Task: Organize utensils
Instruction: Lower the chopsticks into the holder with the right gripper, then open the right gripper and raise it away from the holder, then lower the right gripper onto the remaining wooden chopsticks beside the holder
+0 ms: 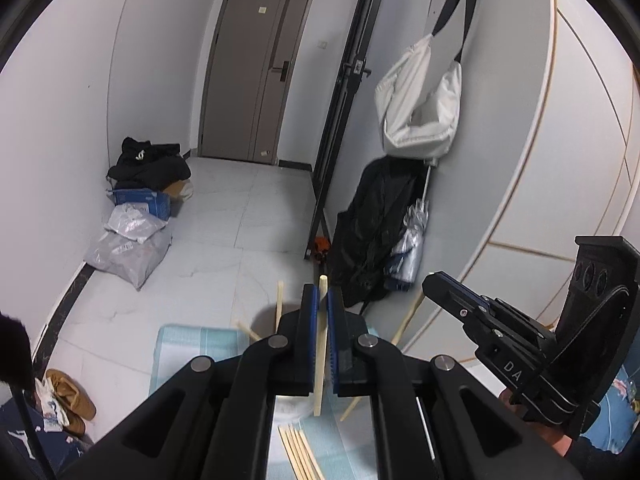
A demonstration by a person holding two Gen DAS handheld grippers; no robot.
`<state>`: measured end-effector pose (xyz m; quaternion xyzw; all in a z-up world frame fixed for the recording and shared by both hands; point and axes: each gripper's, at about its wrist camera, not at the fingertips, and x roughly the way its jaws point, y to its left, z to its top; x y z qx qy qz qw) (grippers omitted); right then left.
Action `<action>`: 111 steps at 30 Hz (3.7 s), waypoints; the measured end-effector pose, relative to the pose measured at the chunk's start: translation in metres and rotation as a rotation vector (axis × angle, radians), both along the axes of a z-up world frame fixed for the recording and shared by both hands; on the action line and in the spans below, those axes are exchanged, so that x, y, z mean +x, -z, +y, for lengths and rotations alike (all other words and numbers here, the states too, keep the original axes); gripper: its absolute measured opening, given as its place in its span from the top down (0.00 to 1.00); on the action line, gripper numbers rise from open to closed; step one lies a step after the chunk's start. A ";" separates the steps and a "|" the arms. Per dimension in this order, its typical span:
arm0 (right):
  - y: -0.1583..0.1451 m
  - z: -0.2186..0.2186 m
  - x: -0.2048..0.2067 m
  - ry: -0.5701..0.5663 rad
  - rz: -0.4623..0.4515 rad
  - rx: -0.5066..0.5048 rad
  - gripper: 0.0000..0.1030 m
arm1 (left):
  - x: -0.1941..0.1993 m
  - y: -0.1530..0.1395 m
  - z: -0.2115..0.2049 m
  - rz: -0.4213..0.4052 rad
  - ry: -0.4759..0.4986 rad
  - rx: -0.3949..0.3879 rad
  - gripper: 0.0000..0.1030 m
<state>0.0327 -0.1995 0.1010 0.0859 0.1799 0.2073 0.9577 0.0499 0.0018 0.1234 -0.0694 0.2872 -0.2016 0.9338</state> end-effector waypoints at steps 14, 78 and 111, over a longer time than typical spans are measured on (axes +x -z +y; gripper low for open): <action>-0.028 0.020 0.088 -0.037 -0.054 -0.055 0.95 | 0.070 -0.004 0.017 -0.001 -0.040 -0.010 0.98; 0.013 0.000 -0.039 0.226 0.030 -0.081 0.00 | -0.050 0.034 0.015 -0.132 -0.320 0.101 0.06; 0.128 0.022 -0.071 0.135 0.206 -0.190 0.00 | -0.053 0.151 0.014 0.044 -0.332 0.143 0.06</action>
